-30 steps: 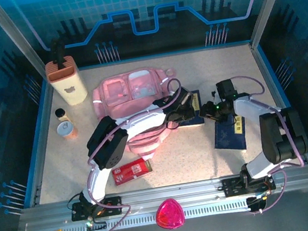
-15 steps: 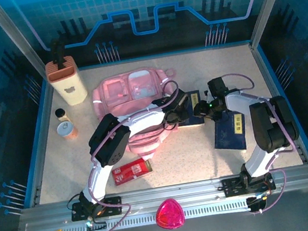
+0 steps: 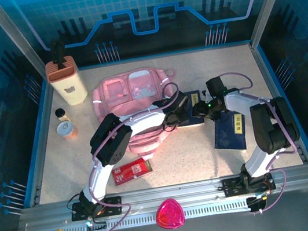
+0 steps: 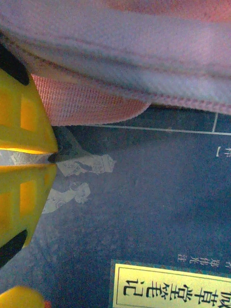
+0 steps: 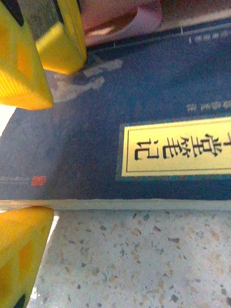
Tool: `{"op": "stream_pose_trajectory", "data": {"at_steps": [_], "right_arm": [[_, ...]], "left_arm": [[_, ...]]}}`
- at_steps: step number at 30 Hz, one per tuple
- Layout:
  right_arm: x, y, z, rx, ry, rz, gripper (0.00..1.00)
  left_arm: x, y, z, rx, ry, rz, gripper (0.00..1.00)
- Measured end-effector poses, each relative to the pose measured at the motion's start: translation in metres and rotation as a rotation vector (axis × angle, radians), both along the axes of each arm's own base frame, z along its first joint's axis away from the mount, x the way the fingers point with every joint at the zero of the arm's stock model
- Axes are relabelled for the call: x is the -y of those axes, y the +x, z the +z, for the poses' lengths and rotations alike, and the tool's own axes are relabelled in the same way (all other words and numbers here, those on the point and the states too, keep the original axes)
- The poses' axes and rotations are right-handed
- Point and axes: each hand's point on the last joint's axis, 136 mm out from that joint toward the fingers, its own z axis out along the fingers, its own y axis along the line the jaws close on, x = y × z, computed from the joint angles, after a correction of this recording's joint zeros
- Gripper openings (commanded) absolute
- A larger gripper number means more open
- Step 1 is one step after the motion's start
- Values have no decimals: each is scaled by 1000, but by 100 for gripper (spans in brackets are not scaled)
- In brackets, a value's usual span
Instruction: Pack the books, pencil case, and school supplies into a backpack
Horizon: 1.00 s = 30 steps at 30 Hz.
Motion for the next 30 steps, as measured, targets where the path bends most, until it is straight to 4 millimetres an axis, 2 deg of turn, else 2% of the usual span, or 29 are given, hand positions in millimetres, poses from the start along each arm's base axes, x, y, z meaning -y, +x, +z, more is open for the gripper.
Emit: {"op": "stream_pose_trajectory", "data": {"at_steps": [6, 12, 14, 19, 23, 27, 30], "right_arm": [[-7, 5, 31, 76, 44, 24, 53], [-13, 3, 36, 73, 81, 39, 52], [-9, 0, 33, 59, 60, 30, 58], [3, -2, 24, 34, -4, 1, 60], [7, -2, 4, -22, -38, -3, 61], [8, -6, -15, -78, -57, 2, 58], [5, -7, -18, -90, -56, 13, 53]], "left_arm": [[0, 0, 0, 8, -6, 1, 15], [0, 0, 0, 9, -12, 6, 15], [0, 0, 0, 9, -13, 8, 15], [0, 0, 1, 9, -19, 14, 14], [0, 0, 1, 8, -22, 18, 14], [0, -1, 1, 10, -27, 21, 14], [0, -1, 1, 11, -29, 21, 14]]}}
